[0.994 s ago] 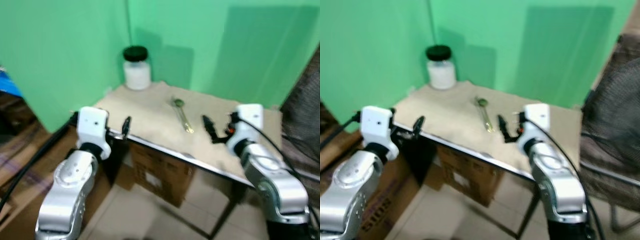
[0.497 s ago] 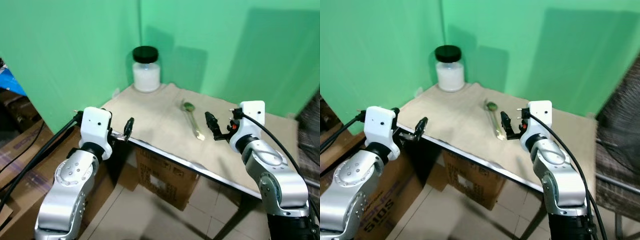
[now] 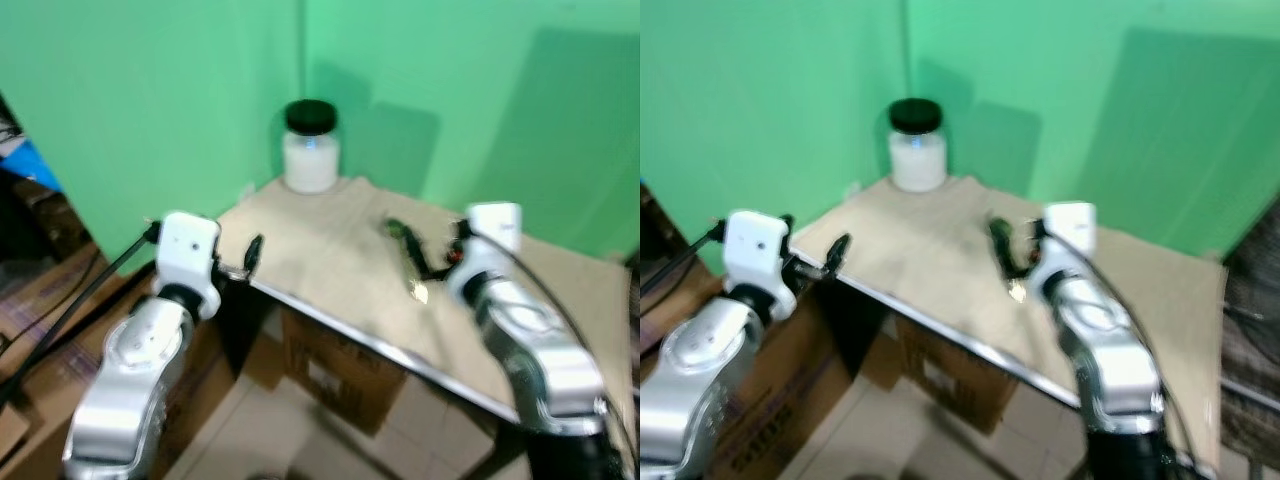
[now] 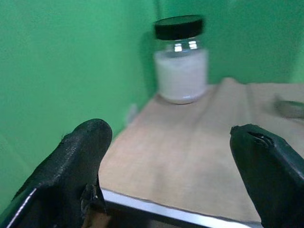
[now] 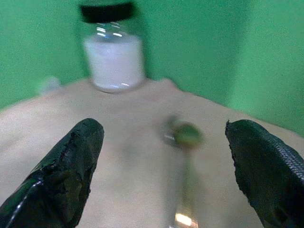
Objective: Setting the table
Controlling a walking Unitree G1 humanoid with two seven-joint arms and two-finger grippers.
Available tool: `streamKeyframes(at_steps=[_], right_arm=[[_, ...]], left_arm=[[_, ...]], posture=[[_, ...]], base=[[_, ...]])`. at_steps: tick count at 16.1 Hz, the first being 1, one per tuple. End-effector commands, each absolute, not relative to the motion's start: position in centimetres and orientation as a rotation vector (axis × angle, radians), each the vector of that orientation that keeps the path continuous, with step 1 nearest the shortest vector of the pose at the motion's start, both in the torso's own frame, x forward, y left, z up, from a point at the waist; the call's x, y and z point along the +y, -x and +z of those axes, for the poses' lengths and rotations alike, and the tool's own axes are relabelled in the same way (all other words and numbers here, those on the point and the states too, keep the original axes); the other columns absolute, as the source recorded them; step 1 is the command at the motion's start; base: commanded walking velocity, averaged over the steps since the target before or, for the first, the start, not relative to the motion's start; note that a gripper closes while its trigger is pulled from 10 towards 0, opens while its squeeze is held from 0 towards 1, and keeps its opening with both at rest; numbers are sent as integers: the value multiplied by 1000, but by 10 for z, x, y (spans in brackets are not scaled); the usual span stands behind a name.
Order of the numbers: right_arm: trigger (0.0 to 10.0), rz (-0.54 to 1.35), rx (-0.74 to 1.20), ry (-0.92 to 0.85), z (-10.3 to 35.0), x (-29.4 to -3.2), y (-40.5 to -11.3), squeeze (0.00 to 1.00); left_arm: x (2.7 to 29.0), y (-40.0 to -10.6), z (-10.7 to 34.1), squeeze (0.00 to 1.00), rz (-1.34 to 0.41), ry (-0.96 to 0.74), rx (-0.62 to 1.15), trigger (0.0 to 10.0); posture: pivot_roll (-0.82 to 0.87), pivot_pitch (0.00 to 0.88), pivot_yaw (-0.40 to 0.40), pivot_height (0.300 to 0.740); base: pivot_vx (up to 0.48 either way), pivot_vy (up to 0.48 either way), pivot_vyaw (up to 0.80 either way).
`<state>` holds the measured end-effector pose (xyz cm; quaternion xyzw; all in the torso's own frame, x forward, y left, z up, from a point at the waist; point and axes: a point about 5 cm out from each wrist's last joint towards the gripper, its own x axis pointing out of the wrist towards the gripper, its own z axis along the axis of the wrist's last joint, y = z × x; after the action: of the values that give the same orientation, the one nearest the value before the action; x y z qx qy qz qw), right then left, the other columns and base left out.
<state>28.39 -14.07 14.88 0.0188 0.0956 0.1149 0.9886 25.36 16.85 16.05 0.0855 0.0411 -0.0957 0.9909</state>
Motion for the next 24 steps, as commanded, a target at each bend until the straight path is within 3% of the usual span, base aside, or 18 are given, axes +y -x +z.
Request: streamKeyframes(at_steps=[1, 10, 16, 24], right_arm=[[10000, 172, 184, -31, 150, -154, -283, 0], [10000, 154, 204, -45, 147, -152, -286, 0], [10000, 149, 397, -12, 125, -149, -294, 0], [10000, 266, 553, 24, 112, -143, -303, 0]], left_arm=[[164, -255, 162, 0, -220, -166, 80, 10000], [160, -254, 161, 0, -262, -169, 88, 10000], [155, -253, 155, 0, -355, -202, 116, 10000], [157, -242, 138, 0, -629, -320, 253, 10000]], posture=[[167, 0, 20, 740], [171, 0, 16, 740], [161, 0, 18, 740], [172, 0, -21, 740]], base=[[304, 0, 0], [301, 0, 0], [99, 0, 0], [0, 0, 0]])
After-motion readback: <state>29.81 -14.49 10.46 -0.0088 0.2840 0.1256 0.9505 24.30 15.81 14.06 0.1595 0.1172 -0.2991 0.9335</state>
